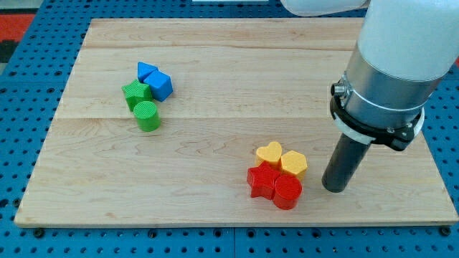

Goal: Slide the red blocks diagonally to the bottom right of the green circle

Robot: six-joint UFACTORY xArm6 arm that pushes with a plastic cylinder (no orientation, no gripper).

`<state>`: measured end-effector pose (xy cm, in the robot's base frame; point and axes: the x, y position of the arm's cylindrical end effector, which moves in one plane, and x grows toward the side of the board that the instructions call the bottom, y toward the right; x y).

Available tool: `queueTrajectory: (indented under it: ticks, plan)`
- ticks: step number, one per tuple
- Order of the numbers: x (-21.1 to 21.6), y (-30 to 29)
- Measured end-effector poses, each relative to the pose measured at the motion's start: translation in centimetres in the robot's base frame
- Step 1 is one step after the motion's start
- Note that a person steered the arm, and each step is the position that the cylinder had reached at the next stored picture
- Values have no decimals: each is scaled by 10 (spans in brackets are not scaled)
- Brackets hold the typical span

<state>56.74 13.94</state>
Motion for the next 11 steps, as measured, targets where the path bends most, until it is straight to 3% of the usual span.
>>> queueTrajectory:
  ticks: [3, 7, 8, 11]
  plan:
    - [28, 16]
    - [25, -44]
    - [2, -74]
    - [-5, -228]
